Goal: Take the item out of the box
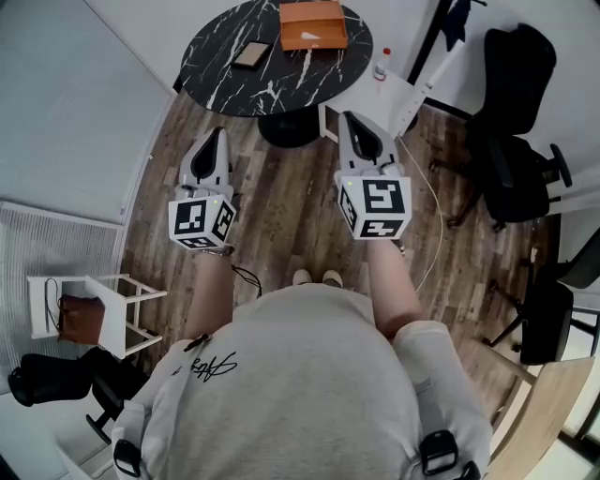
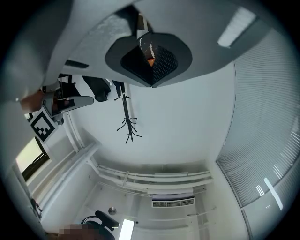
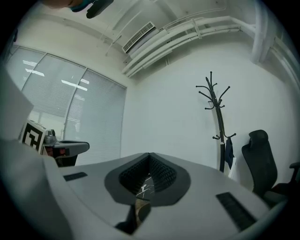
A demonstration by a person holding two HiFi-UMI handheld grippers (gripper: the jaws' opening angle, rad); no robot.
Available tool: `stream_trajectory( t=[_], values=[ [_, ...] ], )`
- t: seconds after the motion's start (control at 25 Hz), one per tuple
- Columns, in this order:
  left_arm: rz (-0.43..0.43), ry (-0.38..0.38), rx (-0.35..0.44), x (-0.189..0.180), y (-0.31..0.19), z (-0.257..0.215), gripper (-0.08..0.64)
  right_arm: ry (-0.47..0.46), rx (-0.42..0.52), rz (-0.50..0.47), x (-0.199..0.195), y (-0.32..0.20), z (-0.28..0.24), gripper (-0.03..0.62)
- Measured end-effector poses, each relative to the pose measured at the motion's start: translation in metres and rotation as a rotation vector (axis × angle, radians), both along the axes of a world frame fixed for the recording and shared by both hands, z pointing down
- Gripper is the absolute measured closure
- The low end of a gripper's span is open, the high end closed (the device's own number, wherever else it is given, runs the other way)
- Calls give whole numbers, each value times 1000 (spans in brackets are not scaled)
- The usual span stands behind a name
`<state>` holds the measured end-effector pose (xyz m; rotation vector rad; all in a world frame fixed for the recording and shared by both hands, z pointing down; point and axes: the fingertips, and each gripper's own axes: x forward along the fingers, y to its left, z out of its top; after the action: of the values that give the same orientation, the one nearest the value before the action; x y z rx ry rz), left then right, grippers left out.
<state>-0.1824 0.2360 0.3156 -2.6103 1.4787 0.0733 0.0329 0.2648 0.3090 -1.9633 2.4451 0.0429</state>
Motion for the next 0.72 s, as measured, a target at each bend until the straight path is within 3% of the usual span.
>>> stream_trajectory(
  t=[0.72],
  values=[
    [68, -13, 2, -26, -1, 10, 557, -2, 24, 42, -30, 9, 5, 581]
  ],
)
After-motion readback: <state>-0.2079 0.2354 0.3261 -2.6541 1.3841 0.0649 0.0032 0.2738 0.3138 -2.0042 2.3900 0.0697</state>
